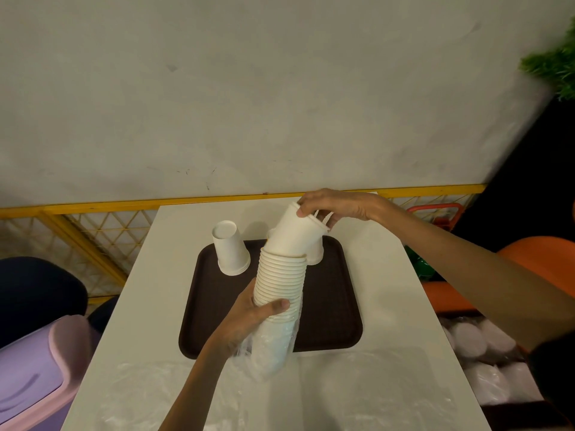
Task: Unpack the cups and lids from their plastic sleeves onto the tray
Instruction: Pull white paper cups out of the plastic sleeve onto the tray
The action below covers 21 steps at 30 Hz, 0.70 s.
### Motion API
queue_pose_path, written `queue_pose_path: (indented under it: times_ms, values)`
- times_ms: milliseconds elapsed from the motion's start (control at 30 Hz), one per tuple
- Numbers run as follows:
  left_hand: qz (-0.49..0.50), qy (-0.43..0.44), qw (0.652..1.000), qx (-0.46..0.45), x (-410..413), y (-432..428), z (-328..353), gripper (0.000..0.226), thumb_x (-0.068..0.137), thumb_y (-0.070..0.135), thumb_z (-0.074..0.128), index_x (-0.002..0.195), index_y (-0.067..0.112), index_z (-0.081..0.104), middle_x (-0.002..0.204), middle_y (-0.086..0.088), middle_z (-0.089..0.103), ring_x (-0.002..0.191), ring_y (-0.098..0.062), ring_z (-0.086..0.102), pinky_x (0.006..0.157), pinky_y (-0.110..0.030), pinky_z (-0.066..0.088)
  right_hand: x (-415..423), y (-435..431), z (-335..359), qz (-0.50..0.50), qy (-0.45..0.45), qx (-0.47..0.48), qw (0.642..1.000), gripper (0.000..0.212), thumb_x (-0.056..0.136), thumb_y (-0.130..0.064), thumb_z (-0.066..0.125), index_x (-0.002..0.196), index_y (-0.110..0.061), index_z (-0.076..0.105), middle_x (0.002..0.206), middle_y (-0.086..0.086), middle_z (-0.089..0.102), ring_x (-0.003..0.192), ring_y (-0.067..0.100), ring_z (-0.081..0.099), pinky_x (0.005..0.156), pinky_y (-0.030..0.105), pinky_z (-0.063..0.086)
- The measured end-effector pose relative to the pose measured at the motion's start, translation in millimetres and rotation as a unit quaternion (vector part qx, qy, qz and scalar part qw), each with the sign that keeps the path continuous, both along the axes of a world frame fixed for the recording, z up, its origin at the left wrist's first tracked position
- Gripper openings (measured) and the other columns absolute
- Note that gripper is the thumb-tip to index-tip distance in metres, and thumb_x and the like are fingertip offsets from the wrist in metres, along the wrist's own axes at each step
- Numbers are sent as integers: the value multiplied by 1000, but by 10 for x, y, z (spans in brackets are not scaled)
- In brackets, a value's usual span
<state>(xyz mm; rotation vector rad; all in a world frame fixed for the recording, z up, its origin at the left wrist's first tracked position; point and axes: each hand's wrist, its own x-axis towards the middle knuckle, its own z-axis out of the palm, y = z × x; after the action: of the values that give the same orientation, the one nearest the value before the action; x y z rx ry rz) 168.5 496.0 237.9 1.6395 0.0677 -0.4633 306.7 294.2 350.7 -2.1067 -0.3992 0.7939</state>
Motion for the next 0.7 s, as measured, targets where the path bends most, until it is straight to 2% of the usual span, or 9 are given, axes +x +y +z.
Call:
queue_pose_path:
  times_ms: [133,267,367,433,500,567,633,700]
  values:
    - [45,5,999,-20,0,22,-60,114,30,71,83,128,28,45,121,-2,62,113,-19,60,99,-42,49,56,-166,-63,-40,56,74,995,40,65,-36,62,100,-19,51,94,2,55,77,14,58,71,28,53]
    - [71,-2,997,-20,50,2,-53,113,34,69,83,131,24,46,121,-4,62,112,-21,61,99,-45,49,47,-261,-216,-16,113,71,991,46,68,-24,72,108,-23,50,100,2,57,83,14,61,83,32,52]
    - [84,-14,996,-15,122,-35,-32,97,46,59,80,130,23,47,120,-3,64,112,-21,61,100,-46,48,38,-266,-300,-2,139,76,987,68,50,-35,75,112,-24,50,107,3,58,99,16,59,81,27,55]
    - [95,-24,995,1,181,-62,-34,97,48,62,79,132,24,47,121,0,64,113,-19,60,101,-46,47,53,-267,-359,-9,156,93,983,71,47,-35,75,113,-23,52,110,3,59,103,17,59,77,25,56]
    - [111,-39,993,8,229,-96,-34,96,48,60,78,131,23,47,120,0,64,112,-17,60,98,-42,50,103,-278,-431,-63,159,134,976,66,53,-26,76,115,-19,52,109,4,60,102,17,60,75,27,57]
    - [134,-48,990,8,269,-128,-51,91,50,54,79,128,22,47,118,0,63,110,-16,61,91,-33,52,196,-288,-543,-166,141,189,958,64,68,-17,75,126,-12,48,116,6,59,107,19,59,82,31,56]
    - [154,-57,986,17,301,-147,-89,80,60,42,86,125,21,46,116,-1,62,109,-16,60,82,-23,52,298,-278,-698,-276,89,213,933,69,78,-13,74,137,-9,38,127,9,54,113,21,55,90,35,52]
    - [175,-68,982,31,328,-153,-148,67,68,28,80,125,19,45,116,-3,60,108,-17,59,77,-16,51,376,-242,-870,-346,14,189,919,76,76,-12,77,138,-10,33,133,10,49,112,20,52,91,34,50]
